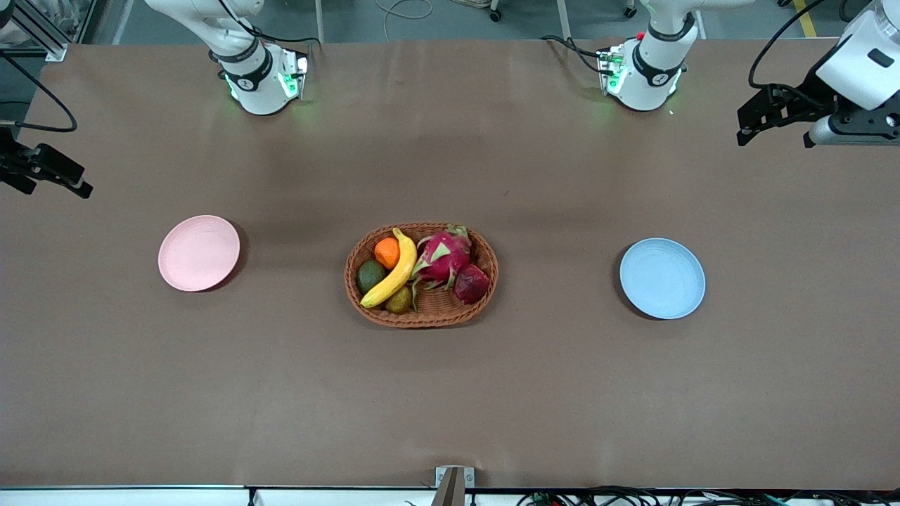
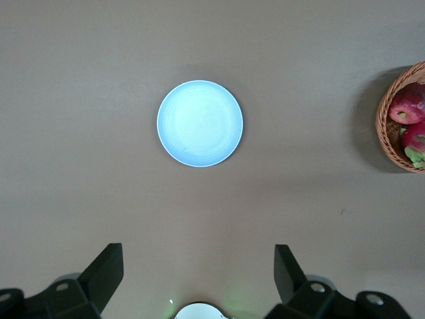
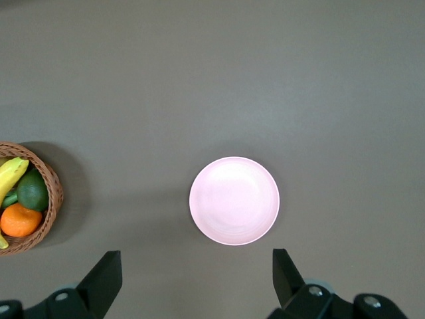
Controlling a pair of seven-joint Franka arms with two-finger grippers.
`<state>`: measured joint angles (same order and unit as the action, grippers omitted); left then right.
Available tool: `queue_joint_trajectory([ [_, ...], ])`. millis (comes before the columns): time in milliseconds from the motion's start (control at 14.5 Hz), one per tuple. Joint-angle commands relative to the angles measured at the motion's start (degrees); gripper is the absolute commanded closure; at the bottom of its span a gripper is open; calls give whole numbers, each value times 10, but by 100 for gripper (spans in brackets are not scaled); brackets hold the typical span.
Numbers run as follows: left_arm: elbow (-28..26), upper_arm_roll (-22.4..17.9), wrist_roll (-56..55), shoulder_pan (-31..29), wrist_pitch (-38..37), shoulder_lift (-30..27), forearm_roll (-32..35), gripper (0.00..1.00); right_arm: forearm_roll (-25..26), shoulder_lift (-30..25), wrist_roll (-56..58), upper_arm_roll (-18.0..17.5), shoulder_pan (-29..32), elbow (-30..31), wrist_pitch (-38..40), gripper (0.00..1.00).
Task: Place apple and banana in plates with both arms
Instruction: 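Move the left gripper and the right gripper toward the fruit basket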
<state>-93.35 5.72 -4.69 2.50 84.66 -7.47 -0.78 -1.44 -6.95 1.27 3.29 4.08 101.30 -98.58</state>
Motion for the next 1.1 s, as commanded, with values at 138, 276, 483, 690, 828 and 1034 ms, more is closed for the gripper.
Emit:
queue_joint_trajectory([
  [138,6,1,5,-2,-4,-3,-6,0,26,-20,3,1,-6,22,-9,0],
  [276,24,3,8,1,-4,24,-5,0,26,-20,3,1,-5,22,-6,0],
  [483,35,26,-5,19,31,82,-8,0,26,-19,0,1,-6,22,-3,0],
  [690,35,60,-73,24,89,136,-9,0,23,-11,-5,0,-35,25,-4,0],
  [828,35,80,-157,40,127,176,-8,0,23,2,-21,1,-71,48,-13,0],
  [1034,34,83,-278,86,203,235,-7,0,17,57,-75,0,-133,48,-41,0],
])
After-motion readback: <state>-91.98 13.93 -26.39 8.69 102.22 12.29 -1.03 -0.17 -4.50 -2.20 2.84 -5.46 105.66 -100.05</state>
